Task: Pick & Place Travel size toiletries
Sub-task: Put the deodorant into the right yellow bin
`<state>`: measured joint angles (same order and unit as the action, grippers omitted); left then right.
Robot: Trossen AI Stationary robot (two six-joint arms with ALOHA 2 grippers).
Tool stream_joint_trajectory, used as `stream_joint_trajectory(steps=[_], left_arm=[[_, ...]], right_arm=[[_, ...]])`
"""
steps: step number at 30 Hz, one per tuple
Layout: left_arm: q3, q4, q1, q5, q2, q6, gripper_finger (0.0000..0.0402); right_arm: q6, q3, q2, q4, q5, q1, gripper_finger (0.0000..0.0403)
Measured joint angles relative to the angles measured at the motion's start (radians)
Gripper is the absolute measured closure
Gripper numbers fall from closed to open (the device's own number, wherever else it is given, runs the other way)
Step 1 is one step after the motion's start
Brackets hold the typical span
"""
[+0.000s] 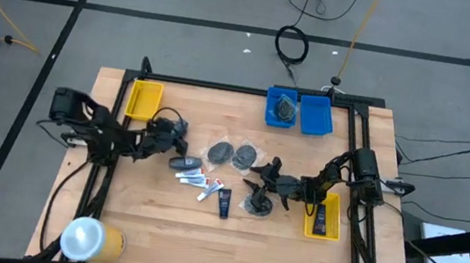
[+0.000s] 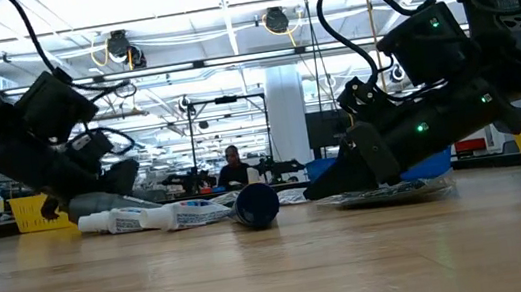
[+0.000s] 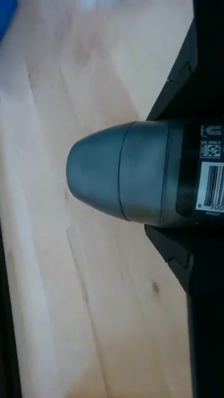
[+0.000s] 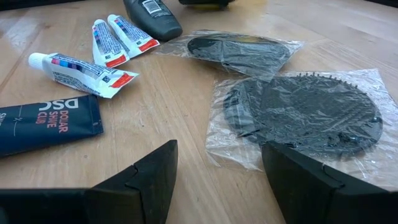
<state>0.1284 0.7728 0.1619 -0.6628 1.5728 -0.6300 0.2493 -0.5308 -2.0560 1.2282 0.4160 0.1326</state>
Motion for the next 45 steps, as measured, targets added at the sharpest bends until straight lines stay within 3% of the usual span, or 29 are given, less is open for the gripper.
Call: stream_joint_trajectory(steps=[4,9,13,18,22,27,30,38,42,45], left_arm=[[0.0,0.006,0.0,0.018,-0.103,0.057,0.0167],[0.0,-0.013,0.003,0.012,-0.268,0.16,0.019],[0.0,-0.131,0.034,-0.019,-0.42,0.184,0.0203],[0.054,-0.477,0.096,-0.021,-0.607,0.156,0.0184],[0.229,-0.866,0.142,-0.031,-0.697,0.17,0.0182],[0.485,-1.294,0.238,-0.097,-0.697,0.176,0.02],[0.544,-1.4,0.327,-0.111,-0.666,0.164,0.0199],[0.464,-1.367,0.575,-0.044,-0.517,0.152,0.0177],[0.435,-1.268,0.658,0.006,-0.439,0.162,0.0189],[0.435,-1.262,0.662,-0.023,-0.411,0.155,0.0196]], right_arm=[[0.0,0.0,0.0,0.0,0.0,0.0,0.0177],[0.0,0.0,0.0,0.0,0.0,0.0,0.0177],[0.0,0.0,0.0,0.0,0.0,0.0,0.0177],[-0.003,0.0,0.0,0.0,0.001,0.0,0.0177],[-0.004,0.0,0.0,0.0,0.002,0.0,0.0177],[-0.007,0.0,0.0,0.0,0.002,0.0,0.0177],[-0.007,0.0,0.0,0.001,0.002,0.0,0.0177],[-0.002,0.0,0.0,0.0,-0.001,0.0,0.0177],[-0.001,0.0,0.0,0.001,-0.001,0.0,0.0177],[0.0,0.0,0.0,0.0,-0.001,0.0,0.0177]])
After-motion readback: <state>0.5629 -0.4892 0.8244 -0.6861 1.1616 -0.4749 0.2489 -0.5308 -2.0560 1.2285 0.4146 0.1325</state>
